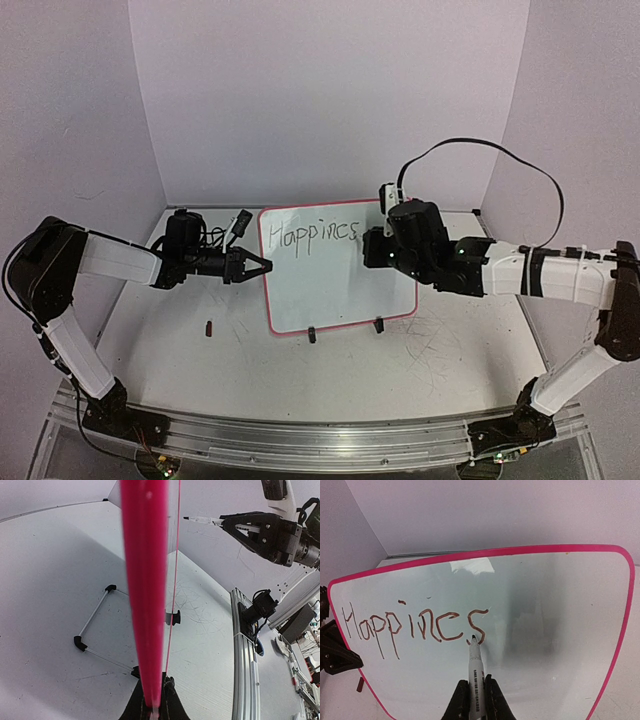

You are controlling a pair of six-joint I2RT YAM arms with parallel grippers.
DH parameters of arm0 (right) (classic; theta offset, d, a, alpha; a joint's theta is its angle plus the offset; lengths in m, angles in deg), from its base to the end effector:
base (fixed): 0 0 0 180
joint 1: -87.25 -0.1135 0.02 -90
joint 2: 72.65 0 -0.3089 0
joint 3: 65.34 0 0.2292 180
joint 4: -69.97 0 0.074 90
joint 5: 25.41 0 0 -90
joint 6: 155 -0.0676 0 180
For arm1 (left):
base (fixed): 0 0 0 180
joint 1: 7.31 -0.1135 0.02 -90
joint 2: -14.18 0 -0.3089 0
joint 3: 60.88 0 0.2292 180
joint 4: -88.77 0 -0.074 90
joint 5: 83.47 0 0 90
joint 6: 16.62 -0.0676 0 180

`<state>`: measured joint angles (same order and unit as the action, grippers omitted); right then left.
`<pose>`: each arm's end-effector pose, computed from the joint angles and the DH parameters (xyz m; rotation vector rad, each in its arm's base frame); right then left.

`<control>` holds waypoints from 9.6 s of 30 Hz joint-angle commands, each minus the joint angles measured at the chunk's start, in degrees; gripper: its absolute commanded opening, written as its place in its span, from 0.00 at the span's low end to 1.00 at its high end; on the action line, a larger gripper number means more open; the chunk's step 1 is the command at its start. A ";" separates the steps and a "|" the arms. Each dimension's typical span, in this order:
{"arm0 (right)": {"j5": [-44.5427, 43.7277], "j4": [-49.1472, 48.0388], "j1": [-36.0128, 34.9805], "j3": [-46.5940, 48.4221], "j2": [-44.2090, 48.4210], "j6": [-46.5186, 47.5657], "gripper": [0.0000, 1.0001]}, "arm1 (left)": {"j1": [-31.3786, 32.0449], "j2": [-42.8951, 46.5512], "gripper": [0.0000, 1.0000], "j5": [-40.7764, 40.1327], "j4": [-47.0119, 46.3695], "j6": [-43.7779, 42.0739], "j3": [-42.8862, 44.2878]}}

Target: Write a sentence on the whiteboard

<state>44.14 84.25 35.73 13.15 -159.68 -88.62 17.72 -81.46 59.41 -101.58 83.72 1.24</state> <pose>0.2408 0.2650 0.3347 -0.2451 1.9628 0.5145 0.2916 -0.1956 0.2492 0.8745 1.8328 -1.3009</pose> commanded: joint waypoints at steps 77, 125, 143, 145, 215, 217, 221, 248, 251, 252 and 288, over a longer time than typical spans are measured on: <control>-1.84 0.90 2.04 -3.32 3.10 -1.60 0.00 | 0.36 0.28 0.00 -1.99 2.23 -2.34 1.72; 9.83 -1.92 -6.95 3.23 -1.21 11.61 0.00 | 0.72 0.77 0.00 -3.73 2.49 -1.90 1.39; 8.80 -2.85 -8.50 5.13 -3.83 10.68 0.00 | 0.80 0.60 0.00 -4.39 2.67 -1.90 1.33; 8.62 -3.14 -8.51 4.49 -3.31 10.76 0.00 | 0.80 0.62 0.00 -4.61 2.70 -1.90 1.29; 7.04 -6.02 -10.15 12.44 -15.52 12.52 0.00 | 1.33 0.45 0.00 -9.08 4.34 -1.62 1.56; 6.04 -5.78 -10.15 12.58 -15.69 12.19 0.00 | 1.33 0.40 0.00 -8.95 4.43 -1.64 1.57; 4.33 -5.46 -10.16 12.76 -15.64 11.41 0.00 | 1.33 0.29 0.00 -8.88 4.43 -1.64 1.65; 3.69 -3.27 -10.20 15.58 -18.53 11.58 0.00 | 1.33 0.30 0.00 -8.92 4.69 -1.80 2.17; 4.16 -3.10 -10.14 15.54 -18.67 11.58 0.00 | 1.33 0.29 0.00 -8.94 4.77 -1.82 2.07; 4.26 -3.03 -10.11 15.40 -18.67 11.53 0.00 | 1.33 0.28 0.00 -8.94 4.78 -1.86 2.15; 7.13 -0.94 -12.14 9.55 -18.19 6.74 0.00 | 1.33 -0.06 0.00 -9.11 5.22 -2.25 2.33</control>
<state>51.50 83.19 24.08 22.82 -177.36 -80.49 18.66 -80.93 56.07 -99.46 83.86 1.96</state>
